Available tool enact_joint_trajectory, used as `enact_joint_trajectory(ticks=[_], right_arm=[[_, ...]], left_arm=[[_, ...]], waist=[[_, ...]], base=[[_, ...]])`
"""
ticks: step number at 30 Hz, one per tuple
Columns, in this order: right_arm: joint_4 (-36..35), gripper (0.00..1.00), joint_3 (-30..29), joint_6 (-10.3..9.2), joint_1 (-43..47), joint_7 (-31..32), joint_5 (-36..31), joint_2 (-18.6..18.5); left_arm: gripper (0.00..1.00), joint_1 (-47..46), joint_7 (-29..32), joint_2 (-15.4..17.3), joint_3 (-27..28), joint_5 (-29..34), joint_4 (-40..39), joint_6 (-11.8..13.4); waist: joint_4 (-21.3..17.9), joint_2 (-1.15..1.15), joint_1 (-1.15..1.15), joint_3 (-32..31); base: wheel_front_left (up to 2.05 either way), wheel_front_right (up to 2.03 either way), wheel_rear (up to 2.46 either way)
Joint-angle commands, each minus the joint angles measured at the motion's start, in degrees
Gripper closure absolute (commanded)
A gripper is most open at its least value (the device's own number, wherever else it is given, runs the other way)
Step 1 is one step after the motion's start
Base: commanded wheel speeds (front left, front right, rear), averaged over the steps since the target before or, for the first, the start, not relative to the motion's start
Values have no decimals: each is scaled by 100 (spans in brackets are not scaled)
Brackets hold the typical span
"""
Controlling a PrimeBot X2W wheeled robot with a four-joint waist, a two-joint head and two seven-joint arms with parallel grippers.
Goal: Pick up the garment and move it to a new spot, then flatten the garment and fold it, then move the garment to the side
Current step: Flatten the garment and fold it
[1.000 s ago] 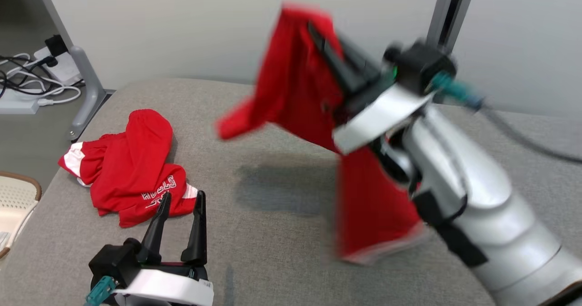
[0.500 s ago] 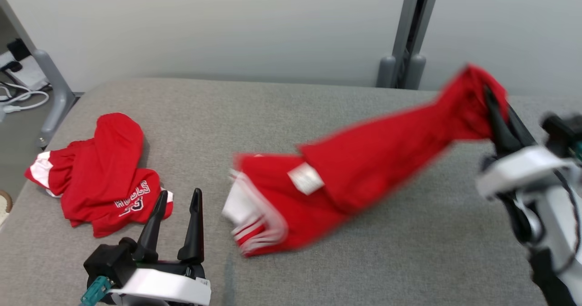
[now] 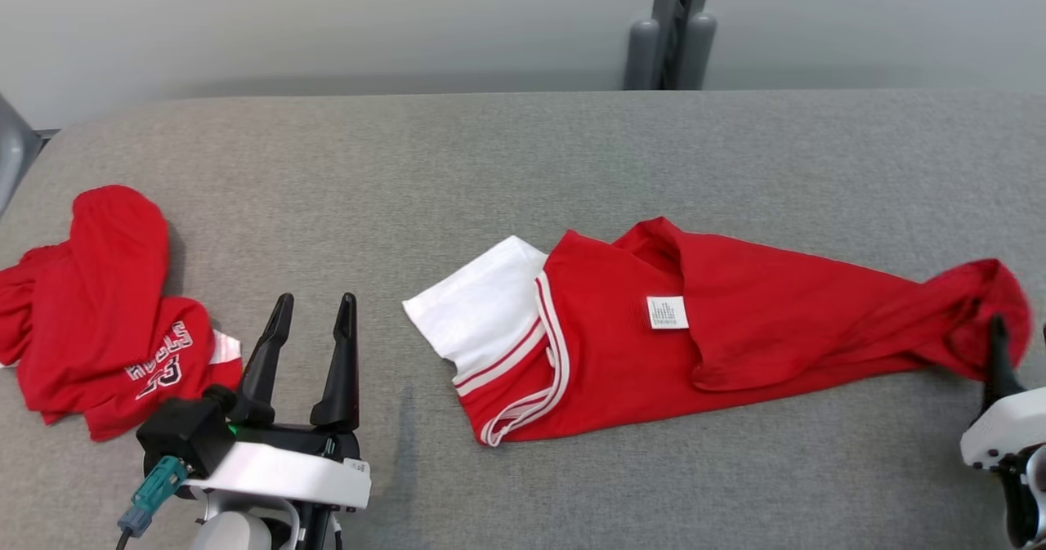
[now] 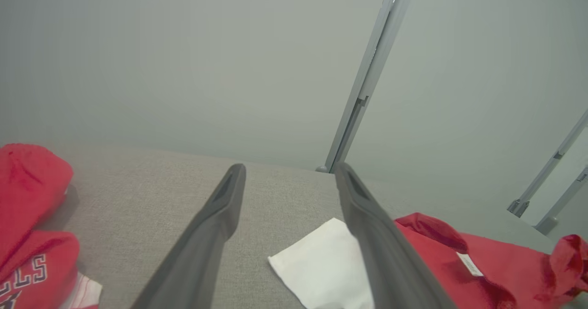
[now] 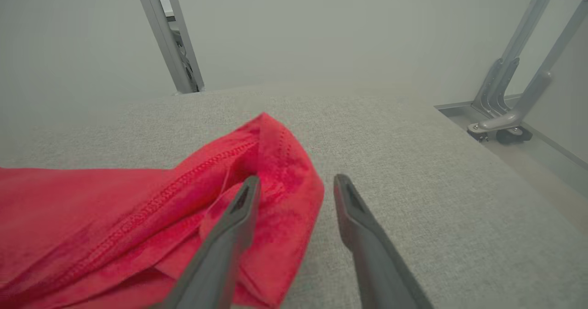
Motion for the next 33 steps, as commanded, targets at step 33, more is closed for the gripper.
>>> enact_joint_trajectory(ticks=[33], right_arm=[[-3598, 0, 1743, -1, 1280, -2, -1040, 472]], left_arm=[[0, 123, 2, 21, -15, -243, -463, 173]], waist=[[-533, 0, 0, -488]], base=[[0, 0, 0]])
